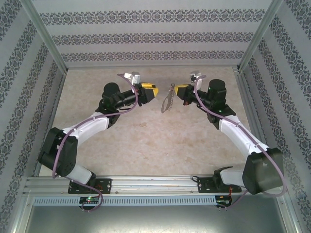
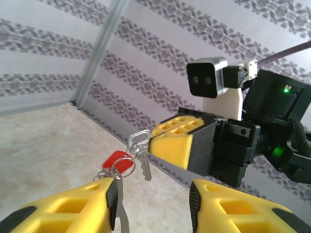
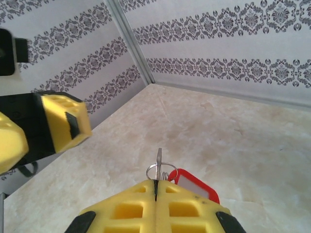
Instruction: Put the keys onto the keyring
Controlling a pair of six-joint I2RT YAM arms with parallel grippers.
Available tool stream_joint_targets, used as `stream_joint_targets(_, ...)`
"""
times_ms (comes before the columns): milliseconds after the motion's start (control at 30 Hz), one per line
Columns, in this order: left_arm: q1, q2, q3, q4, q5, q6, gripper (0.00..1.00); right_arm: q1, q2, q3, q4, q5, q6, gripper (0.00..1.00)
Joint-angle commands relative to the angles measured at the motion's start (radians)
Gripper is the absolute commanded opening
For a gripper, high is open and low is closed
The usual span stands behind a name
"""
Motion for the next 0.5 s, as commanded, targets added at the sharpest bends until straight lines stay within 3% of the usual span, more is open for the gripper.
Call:
stream_joint_targets(0,0.024,-0.068,-0.044,-0.003,-0.107,0.048,0.45,-0.005,0.039,0.063,0.028,0.003,-0.009,0.0)
stream_joint_targets(233,0.042,-0.165,-0.097,-0.09,-0.189,0.113,0.47,0.009,0.199,0.179,0.032,-0.006,-0.005,0.0)
stream_joint_targets(467,0.064,-0.234,-0.118,-0.169,-0.231,0.164,0.49,0.015,0.447,0.402,0.044,-0.042,0.037,0.0)
